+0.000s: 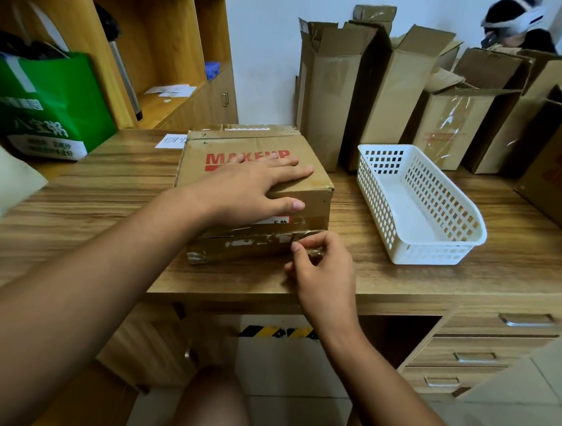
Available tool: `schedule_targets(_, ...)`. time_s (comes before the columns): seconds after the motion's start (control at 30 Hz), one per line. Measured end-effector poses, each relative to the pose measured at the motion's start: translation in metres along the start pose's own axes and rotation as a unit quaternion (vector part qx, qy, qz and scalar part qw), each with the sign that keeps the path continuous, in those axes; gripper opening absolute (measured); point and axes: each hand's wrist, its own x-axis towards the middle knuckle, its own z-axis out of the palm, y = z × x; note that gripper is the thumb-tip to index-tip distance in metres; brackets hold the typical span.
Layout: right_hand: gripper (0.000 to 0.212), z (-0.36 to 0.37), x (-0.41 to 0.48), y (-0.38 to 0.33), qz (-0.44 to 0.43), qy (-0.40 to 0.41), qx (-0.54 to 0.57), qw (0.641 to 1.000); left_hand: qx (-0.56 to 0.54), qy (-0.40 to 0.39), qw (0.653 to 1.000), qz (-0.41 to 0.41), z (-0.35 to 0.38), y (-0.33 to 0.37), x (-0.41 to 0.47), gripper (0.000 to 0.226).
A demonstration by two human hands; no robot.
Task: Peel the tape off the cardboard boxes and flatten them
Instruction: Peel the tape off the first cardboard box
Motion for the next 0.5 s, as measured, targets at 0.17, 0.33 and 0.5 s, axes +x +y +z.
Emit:
schedule_targets(0.17, 0.008, 0.011, -0.013, -0.002, 0.005, -0.066, 0.011, 0.998, -0.009, 0.004, 1.0, 0.0, -0.002, 0.0, -0.001, 0.064)
schedule_targets(0.33, 0.015, 0.003, -0.004, 0.0, 0.026, -0.072, 0.052, 0.996, 0.008, 0.013, 1.0, -0.025, -0.003, 0.004, -0.002, 0.062)
schedule_targets(0.5, 0.027, -0.017, 0.008, 0.002, 0.03, -0.076, 0.007, 0.997, 0.013, 0.013, 0.999, -0.032, -0.003, 0.004, 0.0, 0.064)
